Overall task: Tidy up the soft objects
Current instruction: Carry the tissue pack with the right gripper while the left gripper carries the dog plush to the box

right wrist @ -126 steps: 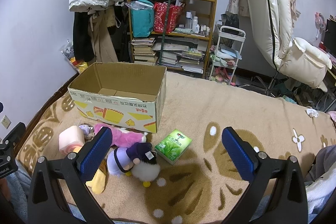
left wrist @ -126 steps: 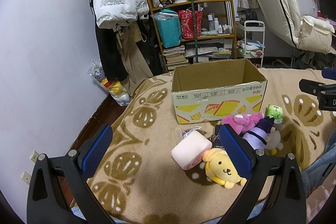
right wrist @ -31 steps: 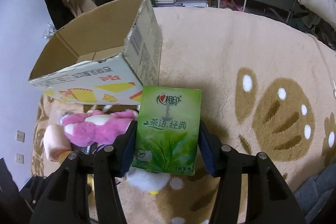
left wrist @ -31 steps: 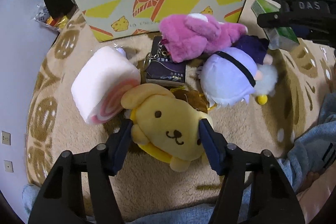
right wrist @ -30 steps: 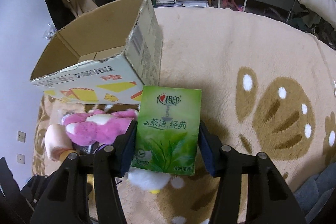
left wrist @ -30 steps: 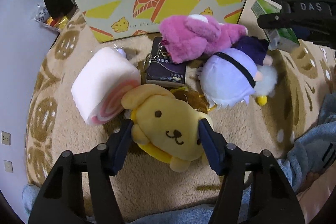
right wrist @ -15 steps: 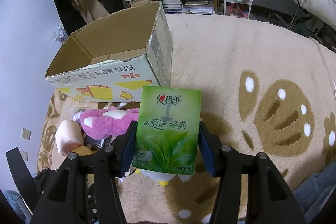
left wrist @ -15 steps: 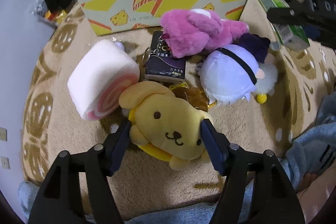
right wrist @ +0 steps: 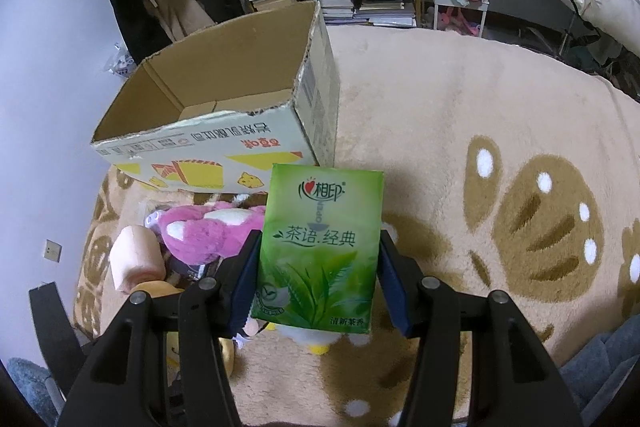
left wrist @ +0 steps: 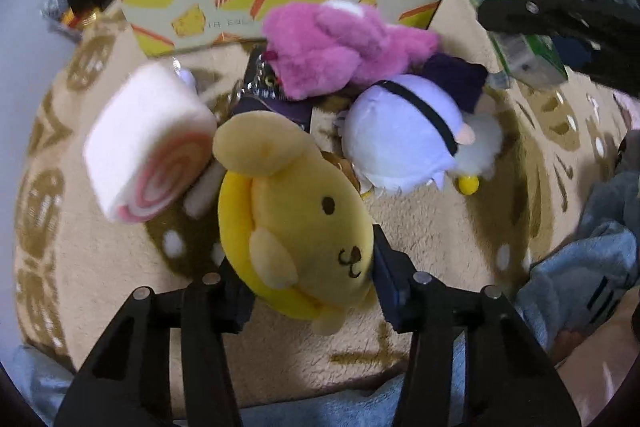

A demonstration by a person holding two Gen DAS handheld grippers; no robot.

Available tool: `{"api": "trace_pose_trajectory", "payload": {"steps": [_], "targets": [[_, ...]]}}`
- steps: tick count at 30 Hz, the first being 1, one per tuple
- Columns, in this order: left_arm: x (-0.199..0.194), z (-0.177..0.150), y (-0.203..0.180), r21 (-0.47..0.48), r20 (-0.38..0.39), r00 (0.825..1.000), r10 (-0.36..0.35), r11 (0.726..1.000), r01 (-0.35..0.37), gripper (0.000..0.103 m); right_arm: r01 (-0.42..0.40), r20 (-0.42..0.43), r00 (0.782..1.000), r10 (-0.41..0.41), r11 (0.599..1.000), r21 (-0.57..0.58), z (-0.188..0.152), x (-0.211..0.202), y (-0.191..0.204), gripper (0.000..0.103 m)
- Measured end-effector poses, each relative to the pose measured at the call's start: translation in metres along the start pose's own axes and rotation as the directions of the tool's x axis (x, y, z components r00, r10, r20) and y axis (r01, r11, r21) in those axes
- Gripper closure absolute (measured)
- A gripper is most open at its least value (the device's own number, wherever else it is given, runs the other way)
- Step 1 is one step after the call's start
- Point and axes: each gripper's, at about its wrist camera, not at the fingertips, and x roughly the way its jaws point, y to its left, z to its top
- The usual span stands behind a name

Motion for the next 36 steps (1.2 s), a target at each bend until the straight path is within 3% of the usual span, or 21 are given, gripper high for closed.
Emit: {"api": "trace_pose_trajectory", "payload": {"steps": [6, 11, 13, 19, 25, 33, 36], "targets": [[-0.042, -0.003, -0.005, 0.047, 0.152, 0.986, 0.074, 0.996, -0.082, 0.055, -0.028, 0.048, 0.998, 0.029, 1.000, -0.011, 0.001, -0.017, 0.004, 0.045], [-0.075, 0.004, -0.006, 0.059, 0.271, 0.954, 0.126, 0.987, -0.147, 0.055, -0.058, 0.103, 0.993, 0.061, 0.998, -0.030, 0.005, -0.032, 0.011, 0.045], [-0.087, 0.007, 0.000, 0.057, 0.323, 0.933, 0.155, 0.981, -0.183, 0.055, -0.069, 0.126, 0.989, 0.073, 0.997, -0.040, 0.006, -0.037, 0.014, 0.045], [-0.120, 0.024, 0.010, 0.028, 0.421, 0.890, 0.176, 0.978, -0.207, 0.054, -0.076, 0.203, 0.975, 0.094, 0.993, -0.092, 0.016, -0.056, 0.025, 0.045], [-0.143, 0.053, 0.022, 0.009, 0.493, 0.846, 0.205, 0.971, -0.240, 0.054, -0.091, 0.288, 0.950, 0.121, 0.989, -0.115, 0.033, -0.072, 0.030, 0.045], [-0.151, 0.095, 0.031, 0.025, 0.539, 0.809, 0.233, 0.956, -0.292, 0.054, -0.116, 0.372, 0.914, 0.163, 0.982, -0.146, 0.056, -0.074, 0.041, 0.045], [-0.146, 0.110, 0.035, 0.024, 0.540, 0.805, 0.246, 0.951, -0.307, 0.054, -0.130, 0.385, 0.905, 0.180, 0.980, -0.154, 0.069, -0.069, 0.045, 0.045]]}}
